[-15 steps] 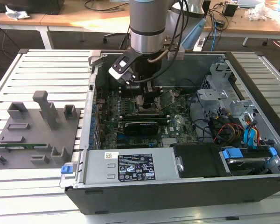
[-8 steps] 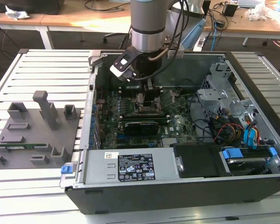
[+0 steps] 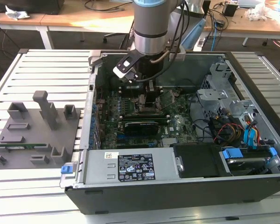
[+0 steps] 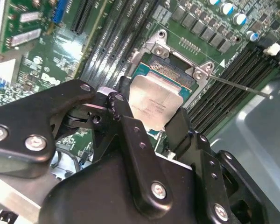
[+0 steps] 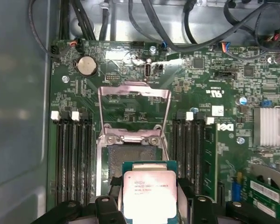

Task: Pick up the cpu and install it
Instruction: 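Place the cpu into insertion slot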

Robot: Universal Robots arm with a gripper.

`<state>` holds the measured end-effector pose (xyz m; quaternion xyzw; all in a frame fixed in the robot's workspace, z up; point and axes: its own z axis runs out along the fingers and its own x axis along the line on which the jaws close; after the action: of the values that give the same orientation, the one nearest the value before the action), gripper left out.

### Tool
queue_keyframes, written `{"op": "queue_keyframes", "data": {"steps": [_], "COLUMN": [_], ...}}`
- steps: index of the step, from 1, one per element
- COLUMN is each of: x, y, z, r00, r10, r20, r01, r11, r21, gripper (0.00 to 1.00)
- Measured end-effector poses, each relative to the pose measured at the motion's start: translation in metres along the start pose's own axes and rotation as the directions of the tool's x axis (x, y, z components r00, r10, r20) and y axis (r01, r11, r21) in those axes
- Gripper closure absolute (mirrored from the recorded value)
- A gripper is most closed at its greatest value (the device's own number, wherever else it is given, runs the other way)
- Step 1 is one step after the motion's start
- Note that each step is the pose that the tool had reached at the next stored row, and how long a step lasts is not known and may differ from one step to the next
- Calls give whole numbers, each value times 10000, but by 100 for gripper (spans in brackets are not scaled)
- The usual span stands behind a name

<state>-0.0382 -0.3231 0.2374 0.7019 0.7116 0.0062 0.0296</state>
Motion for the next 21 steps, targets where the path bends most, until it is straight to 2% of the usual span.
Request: {"op": "queue_keyframes", "data": {"steps": [1, 3, 4, 10, 13, 21], "x": [18, 102, 116, 129, 130, 131], "y": [2, 5, 4, -3, -3, 12], "z": [17, 112, 136, 281, 317, 355], "r00": [10000, 10000, 10000, 10000, 10000, 10000], "r10": [15, 30, 30, 41, 66, 63], "r20": [0, 0, 1, 0, 3, 3], "r01": [-15, -30, -30, -41, -66, -63], "r11": [10000, 10000, 10000, 9999, 9999, 9999], "r21": [4, 39, 50, 125, 151, 152], "gripper": [45, 45, 45, 45, 45, 45]}}
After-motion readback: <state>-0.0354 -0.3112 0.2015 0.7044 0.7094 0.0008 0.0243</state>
